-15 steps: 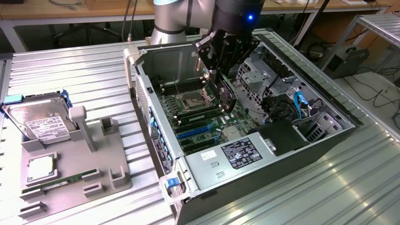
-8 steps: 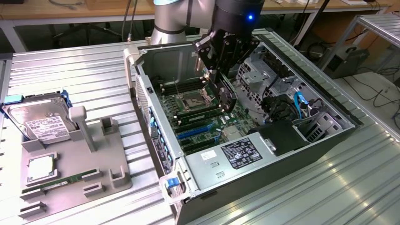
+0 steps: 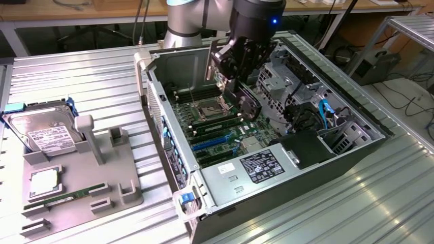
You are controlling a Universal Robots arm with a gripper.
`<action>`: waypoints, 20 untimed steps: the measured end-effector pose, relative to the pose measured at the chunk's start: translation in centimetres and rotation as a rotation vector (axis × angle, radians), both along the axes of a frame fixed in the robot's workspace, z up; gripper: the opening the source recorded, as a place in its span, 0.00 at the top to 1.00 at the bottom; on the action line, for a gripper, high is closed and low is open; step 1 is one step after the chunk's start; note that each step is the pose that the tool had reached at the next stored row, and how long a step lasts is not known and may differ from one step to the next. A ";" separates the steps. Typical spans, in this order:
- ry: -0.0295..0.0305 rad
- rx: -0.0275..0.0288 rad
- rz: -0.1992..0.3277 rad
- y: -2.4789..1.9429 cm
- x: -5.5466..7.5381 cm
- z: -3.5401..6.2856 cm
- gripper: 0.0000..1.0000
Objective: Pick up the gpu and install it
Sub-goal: 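Insert the gpu into the slot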
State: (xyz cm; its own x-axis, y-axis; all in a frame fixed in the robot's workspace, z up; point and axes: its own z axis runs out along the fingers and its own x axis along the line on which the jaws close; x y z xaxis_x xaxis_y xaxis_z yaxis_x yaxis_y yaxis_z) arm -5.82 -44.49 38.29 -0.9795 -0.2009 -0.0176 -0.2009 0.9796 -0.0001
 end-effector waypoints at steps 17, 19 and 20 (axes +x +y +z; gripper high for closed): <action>0.0000 -0.0001 0.387 0.00 0.0 -0.85 0.74; -0.0001 -0.0001 0.433 0.00 0.0 -0.93 0.74; -0.0002 -0.0001 0.460 0.00 0.0 -0.98 0.74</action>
